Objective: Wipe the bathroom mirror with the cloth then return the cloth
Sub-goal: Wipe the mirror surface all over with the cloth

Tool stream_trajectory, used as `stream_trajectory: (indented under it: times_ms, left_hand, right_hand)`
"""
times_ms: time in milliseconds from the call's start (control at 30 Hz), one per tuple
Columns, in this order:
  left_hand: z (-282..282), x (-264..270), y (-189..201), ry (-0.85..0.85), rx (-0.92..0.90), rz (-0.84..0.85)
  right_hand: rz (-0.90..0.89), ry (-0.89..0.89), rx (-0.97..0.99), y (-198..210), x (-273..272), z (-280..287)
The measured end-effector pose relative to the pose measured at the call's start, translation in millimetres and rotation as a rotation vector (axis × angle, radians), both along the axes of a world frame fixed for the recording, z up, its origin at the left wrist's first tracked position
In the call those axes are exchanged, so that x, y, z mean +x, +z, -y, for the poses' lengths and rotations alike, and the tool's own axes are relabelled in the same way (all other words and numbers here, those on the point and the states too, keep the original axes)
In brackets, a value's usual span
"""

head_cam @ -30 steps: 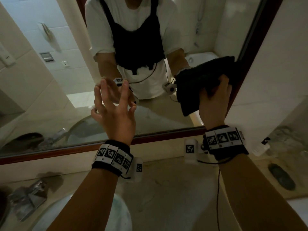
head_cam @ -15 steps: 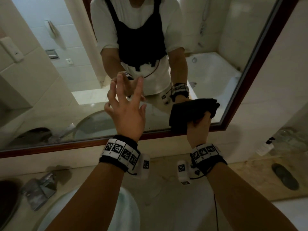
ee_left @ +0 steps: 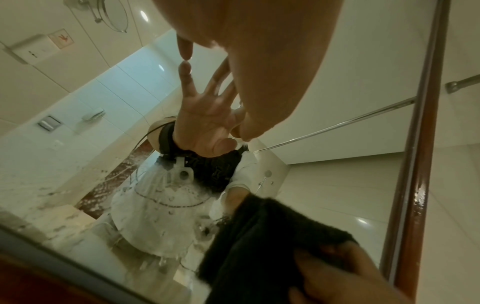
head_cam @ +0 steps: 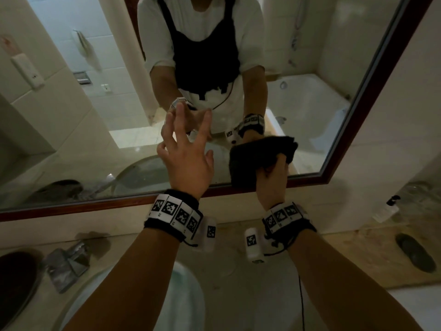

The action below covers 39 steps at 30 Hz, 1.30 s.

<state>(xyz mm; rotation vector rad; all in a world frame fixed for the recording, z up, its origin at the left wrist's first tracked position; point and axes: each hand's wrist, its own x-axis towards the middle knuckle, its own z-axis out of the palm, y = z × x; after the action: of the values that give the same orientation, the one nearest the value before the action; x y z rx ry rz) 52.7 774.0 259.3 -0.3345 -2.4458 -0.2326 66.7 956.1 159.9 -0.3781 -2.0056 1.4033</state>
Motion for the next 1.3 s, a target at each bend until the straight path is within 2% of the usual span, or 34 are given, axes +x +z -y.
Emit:
stream_trajectory:
  times_ms: [200,400,533,667,767,900,1033,1100,1200,1300]
  left_hand:
    - [-2.7,-1.4,-4.9,-0.026,0.064,-0.060]
    - [-4.4,2.1,-5.9,-0.043,0.066,-0.044]
    - [-4.6,14.5,-15.9,-0.160,0.136,-0.035]
    - [-13.2,35.6,-46.9,-0.293,0.335,0.292]
    - [-37.0,45.2,-63.3,-0.434,0.307,0.532]
    - [-74.9,42.4,-78.3,-0.535,0.433,0.687]
    - [-98.0,35.4,-85.6,-0.527,0.709,0.694]
    - [-103.8,30.7,-85.2,-0.489,0.819,0.674]
    - [-114.0,29.6,-79.0,-0.477,1.028,0.676]
    - [-122.4,29.8,-76.9,-0.438,1.092,0.634]
  right_hand:
    - [-0.117,0.080,-0.088,35.1,-5.5,-34.0]
    - [-0.004,0.111,-0.032,-0.1,3.5,-20.2]
    - [0.019,0.093,-0.022,-8.4,3.8,-14.8]
    - [0.054,0.157,-0.111,-8.3,2.0,-18.3]
    - [0.088,0.226,-0.187,-8.0,4.7,-22.6]
    - [0.147,0.356,-0.214,4.5,14.2,-35.7]
    - [0.195,0.519,-0.028,19.6,29.3,-62.4]
    - [0.197,0.522,0.133,24.7,35.0,-77.1]
    - [0.073,0.364,0.318,32.4,44.2,-101.8]
    - [0.010,0.127,0.540,40.7,50.1,-121.5]
